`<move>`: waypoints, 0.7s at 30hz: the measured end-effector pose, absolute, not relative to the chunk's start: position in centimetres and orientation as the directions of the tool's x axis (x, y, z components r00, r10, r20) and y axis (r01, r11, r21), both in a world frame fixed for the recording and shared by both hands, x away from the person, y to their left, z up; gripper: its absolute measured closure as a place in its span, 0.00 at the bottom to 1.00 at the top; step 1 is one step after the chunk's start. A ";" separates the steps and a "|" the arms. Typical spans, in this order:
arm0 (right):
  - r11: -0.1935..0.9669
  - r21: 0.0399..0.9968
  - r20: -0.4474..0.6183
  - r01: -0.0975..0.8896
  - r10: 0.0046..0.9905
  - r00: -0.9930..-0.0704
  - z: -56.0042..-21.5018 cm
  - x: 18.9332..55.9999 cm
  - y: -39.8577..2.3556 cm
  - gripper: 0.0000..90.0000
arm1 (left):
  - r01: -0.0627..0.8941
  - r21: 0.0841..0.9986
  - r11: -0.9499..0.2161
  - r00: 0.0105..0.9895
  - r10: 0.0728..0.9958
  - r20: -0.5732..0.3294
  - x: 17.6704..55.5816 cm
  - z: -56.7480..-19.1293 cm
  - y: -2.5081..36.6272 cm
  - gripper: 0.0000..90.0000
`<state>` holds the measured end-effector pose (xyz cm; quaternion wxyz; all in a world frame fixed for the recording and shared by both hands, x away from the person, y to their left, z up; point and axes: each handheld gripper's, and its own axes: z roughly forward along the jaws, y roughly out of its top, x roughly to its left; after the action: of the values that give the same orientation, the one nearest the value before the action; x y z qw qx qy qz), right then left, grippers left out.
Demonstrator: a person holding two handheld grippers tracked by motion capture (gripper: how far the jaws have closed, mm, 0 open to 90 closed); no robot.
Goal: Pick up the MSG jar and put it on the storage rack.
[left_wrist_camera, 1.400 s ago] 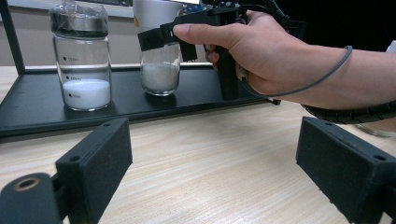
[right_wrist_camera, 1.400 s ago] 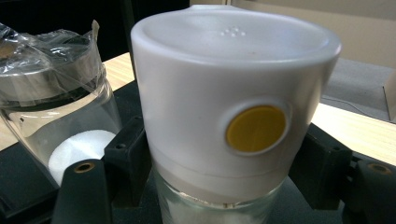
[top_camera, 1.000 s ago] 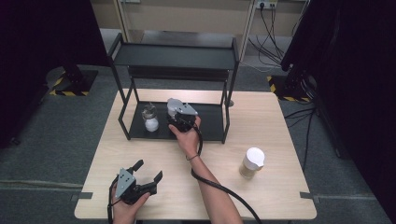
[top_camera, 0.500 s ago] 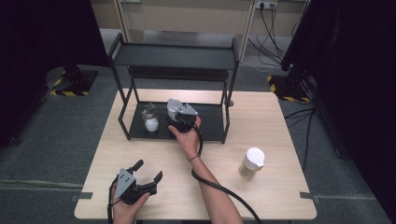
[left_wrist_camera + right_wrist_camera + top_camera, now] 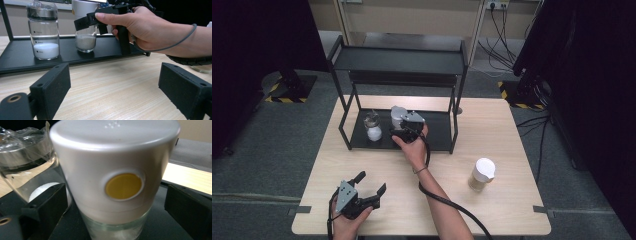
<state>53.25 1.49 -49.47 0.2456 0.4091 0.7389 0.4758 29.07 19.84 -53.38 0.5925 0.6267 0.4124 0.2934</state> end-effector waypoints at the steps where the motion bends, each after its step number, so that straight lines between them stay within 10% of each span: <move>1: 0.216 0.903 0.024 0.373 0.839 -0.544 -49.5 53.2 1.5 0.05 | 0.169 0.985 0.042 0.488 0.865 -0.120 29.1 -53.4 19.8 0.11; 21: 0.217 0.900 0.025 0.378 0.841 -0.541 -48.0 52.2 1.6 0.03 | 0.168 0.985 0.037 0.487 0.866 -0.116 29.0 -53.4 19.8 0.11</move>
<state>52.16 1.61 -47.99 0.2455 0.4117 0.7404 0.4713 29.05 19.79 -53.37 0.5910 0.6279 0.4116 0.2951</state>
